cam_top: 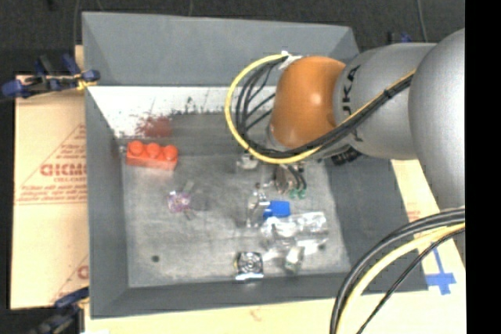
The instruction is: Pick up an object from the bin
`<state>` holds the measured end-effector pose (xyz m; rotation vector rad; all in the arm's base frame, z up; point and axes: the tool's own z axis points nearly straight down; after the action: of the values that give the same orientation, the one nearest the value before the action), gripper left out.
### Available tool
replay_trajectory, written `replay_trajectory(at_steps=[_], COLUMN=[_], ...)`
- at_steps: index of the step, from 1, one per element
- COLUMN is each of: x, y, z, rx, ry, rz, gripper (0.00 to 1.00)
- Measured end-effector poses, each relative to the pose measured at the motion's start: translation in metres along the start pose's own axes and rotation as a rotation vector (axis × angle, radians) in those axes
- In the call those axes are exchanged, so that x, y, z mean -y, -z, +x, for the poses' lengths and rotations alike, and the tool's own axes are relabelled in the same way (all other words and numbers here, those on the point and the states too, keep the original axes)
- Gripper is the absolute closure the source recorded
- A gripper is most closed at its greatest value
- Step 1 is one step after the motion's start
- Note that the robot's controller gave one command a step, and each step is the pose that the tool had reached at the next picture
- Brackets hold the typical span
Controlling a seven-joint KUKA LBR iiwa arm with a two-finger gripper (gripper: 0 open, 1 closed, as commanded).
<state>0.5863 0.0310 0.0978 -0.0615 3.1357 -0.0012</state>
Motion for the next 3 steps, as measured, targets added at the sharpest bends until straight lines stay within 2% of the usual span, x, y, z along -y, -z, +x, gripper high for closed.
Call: replay_trajectory(at_steps=[1,2,3], x=[0.031,0.016,-0.007], y=[-0.019,-0.023,-0.013], z=[0.092,0.093,0.102], rx=[-0.002,0.011,0.012], ry=[0.095,0.238,0.302], rz=[0.001,0.006,0.003], gripper=[0.00,0.00,0.00])
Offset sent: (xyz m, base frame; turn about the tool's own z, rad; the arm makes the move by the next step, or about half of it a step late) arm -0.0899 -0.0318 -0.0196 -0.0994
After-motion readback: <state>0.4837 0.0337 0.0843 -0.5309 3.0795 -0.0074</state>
